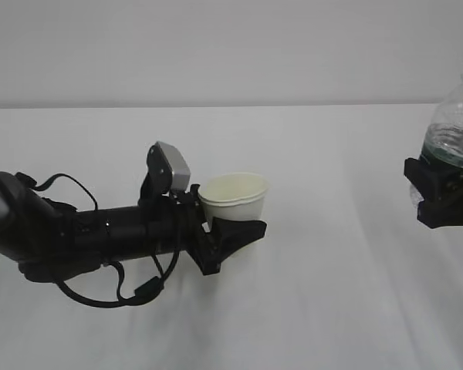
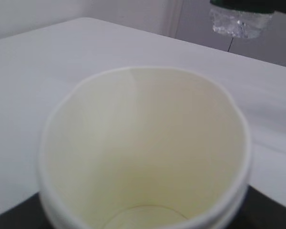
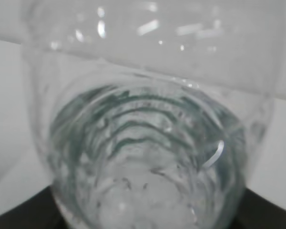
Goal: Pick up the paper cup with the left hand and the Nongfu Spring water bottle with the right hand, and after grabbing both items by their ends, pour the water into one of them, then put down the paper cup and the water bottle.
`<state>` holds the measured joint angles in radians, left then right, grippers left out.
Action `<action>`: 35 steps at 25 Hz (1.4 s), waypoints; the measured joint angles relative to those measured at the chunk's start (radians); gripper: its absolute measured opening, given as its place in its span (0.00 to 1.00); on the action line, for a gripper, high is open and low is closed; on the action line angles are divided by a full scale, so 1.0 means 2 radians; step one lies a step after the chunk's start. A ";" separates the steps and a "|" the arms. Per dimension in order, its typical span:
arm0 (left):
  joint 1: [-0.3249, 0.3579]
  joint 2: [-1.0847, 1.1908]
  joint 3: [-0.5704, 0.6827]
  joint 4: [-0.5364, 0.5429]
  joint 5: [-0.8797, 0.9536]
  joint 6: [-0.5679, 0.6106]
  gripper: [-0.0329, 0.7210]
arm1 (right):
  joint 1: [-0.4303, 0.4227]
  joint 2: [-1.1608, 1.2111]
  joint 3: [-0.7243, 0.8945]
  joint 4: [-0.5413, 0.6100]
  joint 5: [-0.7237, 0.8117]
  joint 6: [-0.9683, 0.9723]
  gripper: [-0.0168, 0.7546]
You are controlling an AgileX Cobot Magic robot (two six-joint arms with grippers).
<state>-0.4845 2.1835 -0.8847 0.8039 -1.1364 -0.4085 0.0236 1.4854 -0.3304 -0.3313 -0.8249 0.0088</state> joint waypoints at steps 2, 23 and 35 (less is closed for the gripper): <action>-0.010 0.009 -0.008 -0.002 0.000 0.003 0.64 | 0.000 -0.006 0.000 0.002 0.004 0.001 0.56; -0.061 0.034 -0.072 0.045 0.027 0.006 0.64 | 0.000 -0.012 0.000 0.002 0.071 -0.004 0.55; -0.061 0.034 -0.096 0.063 0.031 -0.003 0.64 | 0.000 -0.012 0.000 0.002 0.099 -0.045 0.55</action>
<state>-0.6068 2.2523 -1.0760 0.9306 -1.0740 -0.4154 0.0236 1.4610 -0.3304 -0.3266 -0.6269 -0.0804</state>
